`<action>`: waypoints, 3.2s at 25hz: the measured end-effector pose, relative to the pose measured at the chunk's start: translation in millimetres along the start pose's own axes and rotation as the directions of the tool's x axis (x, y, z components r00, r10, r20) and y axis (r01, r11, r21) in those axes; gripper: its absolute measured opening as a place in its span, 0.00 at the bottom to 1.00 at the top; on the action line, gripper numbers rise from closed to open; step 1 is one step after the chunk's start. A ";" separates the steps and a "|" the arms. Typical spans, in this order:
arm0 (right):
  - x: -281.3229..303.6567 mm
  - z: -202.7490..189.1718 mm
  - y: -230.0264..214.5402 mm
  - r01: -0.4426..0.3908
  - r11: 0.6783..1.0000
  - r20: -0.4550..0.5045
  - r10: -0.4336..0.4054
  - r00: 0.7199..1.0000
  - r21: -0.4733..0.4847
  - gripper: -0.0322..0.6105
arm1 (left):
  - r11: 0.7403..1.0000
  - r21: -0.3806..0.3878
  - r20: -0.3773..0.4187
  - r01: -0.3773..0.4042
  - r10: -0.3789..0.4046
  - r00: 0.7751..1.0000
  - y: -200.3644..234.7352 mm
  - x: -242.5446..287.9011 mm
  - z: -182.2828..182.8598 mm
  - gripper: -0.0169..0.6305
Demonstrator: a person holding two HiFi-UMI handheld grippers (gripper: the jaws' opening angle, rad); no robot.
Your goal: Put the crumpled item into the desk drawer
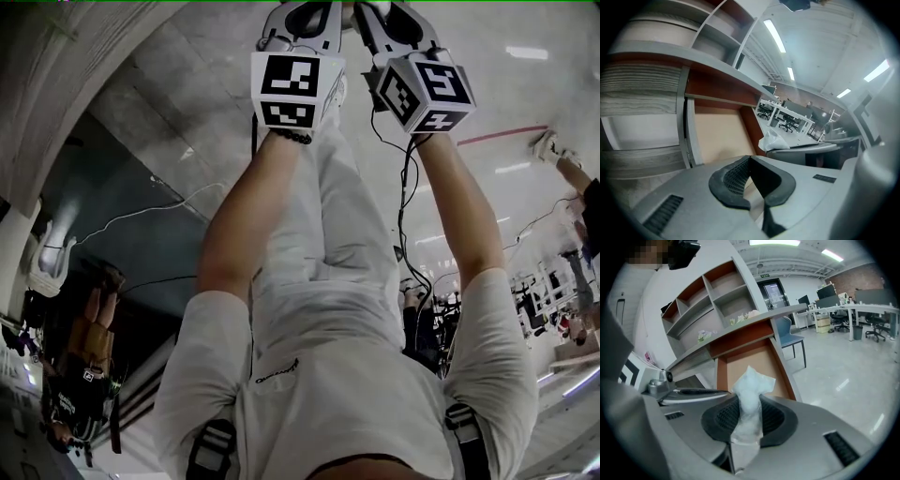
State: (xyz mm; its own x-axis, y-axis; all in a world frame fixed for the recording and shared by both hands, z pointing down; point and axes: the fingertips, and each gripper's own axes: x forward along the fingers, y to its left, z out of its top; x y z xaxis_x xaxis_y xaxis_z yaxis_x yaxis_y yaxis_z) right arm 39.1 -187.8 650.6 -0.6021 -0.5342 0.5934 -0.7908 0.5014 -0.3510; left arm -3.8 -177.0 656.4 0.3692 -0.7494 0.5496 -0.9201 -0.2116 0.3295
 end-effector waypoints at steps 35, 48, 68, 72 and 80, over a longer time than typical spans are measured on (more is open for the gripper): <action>26.5 -23.4 -16.3 0.005 1.000 -0.057 -0.003 0.998 0.029 0.20 | 0.999 -0.039 -0.041 -0.009 0.008 0.999 8.4 20.3 -14.5 0.03; 30.8 -31.9 -5.5 0.000 1.000 -0.067 0.001 0.998 0.015 0.21 | 0.999 -0.045 -0.034 -0.009 0.008 0.999 16.7 11.2 -21.2 0.03; 33.8 -30.0 -18.9 0.010 1.000 -0.061 -0.008 0.998 0.030 0.21 | 0.999 -0.040 -0.036 -0.015 0.014 0.999 14.8 21.3 -17.6 0.03; 29.6 -28.0 -16.9 0.011 0.999 -0.057 -0.009 0.998 0.033 0.21 | 0.999 -0.039 -0.032 -0.014 0.013 0.999 12.7 17.2 -15.6 0.03; 31.0 -24.6 -16.3 0.013 0.999 -0.054 -0.011 0.998 0.043 0.21 | 0.999 -0.044 -0.029 -0.011 0.009 1.000 15.1 17.0 -10.6 0.03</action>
State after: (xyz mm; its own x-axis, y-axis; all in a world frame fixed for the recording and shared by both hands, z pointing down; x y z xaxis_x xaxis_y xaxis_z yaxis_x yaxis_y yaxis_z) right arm 36.0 -195.8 692.5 -0.5868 -0.5019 0.6354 -0.8026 0.4646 -0.3741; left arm -10.1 -186.3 678.9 0.3643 -0.7326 0.5749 -0.9173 -0.1760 0.3571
